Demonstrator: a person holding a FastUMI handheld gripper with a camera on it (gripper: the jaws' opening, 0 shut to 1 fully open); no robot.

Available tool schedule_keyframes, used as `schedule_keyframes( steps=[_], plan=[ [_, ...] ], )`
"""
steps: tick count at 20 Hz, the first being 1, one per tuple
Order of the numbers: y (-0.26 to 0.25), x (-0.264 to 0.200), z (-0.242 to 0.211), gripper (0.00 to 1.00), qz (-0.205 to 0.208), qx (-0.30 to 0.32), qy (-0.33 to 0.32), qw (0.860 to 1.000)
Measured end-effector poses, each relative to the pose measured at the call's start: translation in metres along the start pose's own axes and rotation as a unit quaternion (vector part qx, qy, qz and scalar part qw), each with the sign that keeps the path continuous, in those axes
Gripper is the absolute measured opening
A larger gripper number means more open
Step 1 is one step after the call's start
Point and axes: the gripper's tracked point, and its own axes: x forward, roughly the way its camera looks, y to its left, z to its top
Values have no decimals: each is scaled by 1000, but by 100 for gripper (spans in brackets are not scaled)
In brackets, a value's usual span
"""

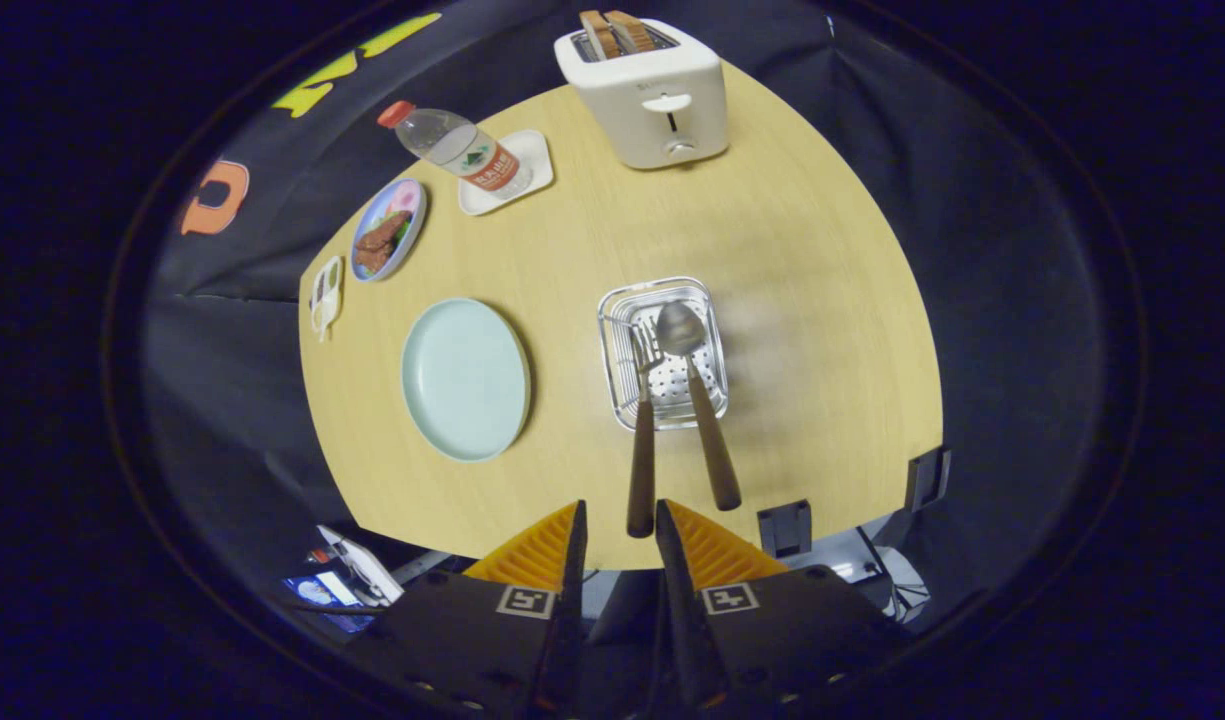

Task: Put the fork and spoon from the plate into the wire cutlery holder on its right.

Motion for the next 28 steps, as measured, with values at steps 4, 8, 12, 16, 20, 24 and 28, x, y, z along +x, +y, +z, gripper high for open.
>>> schedule_keyframes(
  steps=[4, 8, 12, 16, 20, 24, 28],
  plan=[
    [14, -9, 17, 66, 12, -24, -56, 998],
    [25, -38, 52, 83, 8, -61, -169, 984],
    [48, -95, 74, 89, 40, -74, -293, 953],
    [67, -148, 79, 89, 62, -105, -437, 891],
    [72, -214, 61, 91, 54, -160, -535, 828],
    [73, -265, 31, 91, 54, -174, -625, 759],
    [67, -261, 9, 91, 53, -177, -659, 729]
  ],
)
